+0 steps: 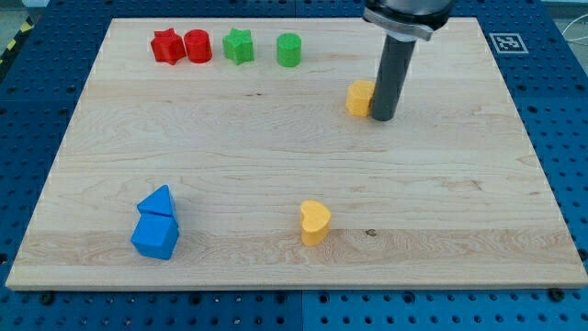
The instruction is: Slide the yellow hexagon towards top center
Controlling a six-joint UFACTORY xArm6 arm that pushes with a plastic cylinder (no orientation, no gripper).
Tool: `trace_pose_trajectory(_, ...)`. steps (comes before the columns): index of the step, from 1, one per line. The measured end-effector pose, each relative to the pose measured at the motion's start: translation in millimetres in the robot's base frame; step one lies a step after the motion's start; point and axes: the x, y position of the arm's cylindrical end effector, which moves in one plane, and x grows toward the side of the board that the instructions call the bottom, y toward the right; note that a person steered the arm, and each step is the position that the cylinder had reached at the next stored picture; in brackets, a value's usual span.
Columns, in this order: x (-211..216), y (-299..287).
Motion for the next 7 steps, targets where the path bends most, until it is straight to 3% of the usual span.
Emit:
trace_pose_trajectory(2, -8.6, -17.3)
trace_pose_trajectory(4, -60.1, -38.1)
trace_pose_trajectory(7, -37.6, -71.1)
